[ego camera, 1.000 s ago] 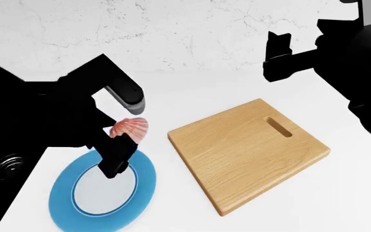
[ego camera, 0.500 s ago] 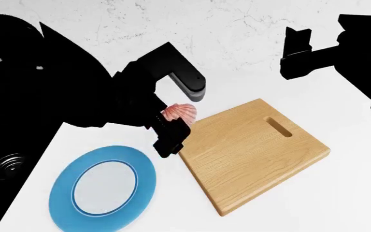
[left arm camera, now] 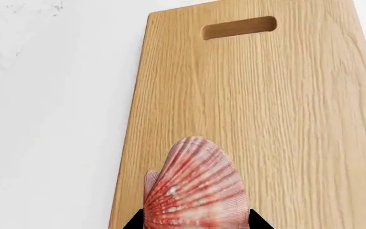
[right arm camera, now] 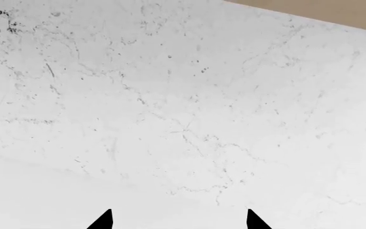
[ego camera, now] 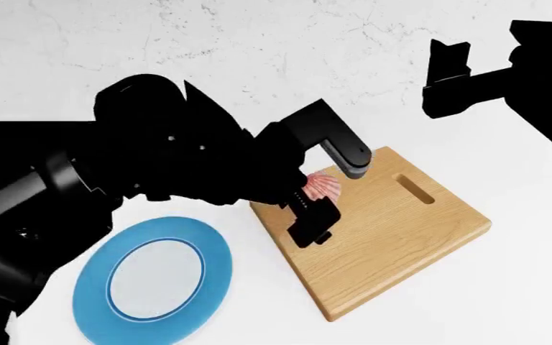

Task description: Pick the scallop from the plate and place it on the cutting board. Then pick the condiment bottle from the cabinet and place it next to the cutting board.

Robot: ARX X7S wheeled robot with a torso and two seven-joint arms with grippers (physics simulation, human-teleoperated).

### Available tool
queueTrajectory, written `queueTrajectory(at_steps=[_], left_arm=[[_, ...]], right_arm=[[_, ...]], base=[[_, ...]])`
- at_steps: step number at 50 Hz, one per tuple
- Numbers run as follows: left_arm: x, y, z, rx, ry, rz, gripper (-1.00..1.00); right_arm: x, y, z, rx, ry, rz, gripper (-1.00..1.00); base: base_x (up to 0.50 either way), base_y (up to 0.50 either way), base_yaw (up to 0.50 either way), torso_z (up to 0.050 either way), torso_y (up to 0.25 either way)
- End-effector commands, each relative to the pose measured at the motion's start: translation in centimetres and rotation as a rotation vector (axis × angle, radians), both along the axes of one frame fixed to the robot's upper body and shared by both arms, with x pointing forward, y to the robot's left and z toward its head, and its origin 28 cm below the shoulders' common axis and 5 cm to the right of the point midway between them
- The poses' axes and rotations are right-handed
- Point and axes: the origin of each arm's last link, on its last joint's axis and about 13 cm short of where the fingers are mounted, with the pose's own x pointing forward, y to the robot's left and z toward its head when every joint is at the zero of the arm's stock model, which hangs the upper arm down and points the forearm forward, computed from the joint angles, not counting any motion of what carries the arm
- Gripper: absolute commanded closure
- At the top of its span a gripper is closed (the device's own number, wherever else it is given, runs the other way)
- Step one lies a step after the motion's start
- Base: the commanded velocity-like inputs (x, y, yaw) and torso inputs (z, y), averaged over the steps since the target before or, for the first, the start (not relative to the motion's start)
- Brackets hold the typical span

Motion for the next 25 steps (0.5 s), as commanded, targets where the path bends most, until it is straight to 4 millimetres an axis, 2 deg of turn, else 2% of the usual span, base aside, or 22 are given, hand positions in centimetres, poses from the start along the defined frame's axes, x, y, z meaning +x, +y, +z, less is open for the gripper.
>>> queueTrajectory(at_steps=[1,14,15,25], left_arm=[[0.7,-1.82,-1.98,-0.002,0.001,-0.005,1.0],[0.72,-2.39,-2.82,-0.001,0.015,-0.015,1.0],[0.73,-2.37,-2.81,-0.002,0.015,-0.015,-1.0],[0.54,-2.37,-2.26,-0.012,0.014,-0.023,-1.0]], right_arm=[[-0.1,-0.05,0.03,-0.001,0.002,-0.002,-1.0],[-0.18,-0.11,0.04,-0.004,0.004,-0.002,-1.0],[-0.18,-0.11,0.04,-0.004,0.004,-0.002,-1.0],[-0.22,-0.17,0.03,-0.003,0.003,-0.005,-1.0]], base=[[0.0,0.0,0.0,0.0,0.0],[0.0,0.0,0.0,0.0,0.0],[0.0,0.0,0.0,0.0,0.0],[0.0,0.0,0.0,0.0,0.0]])
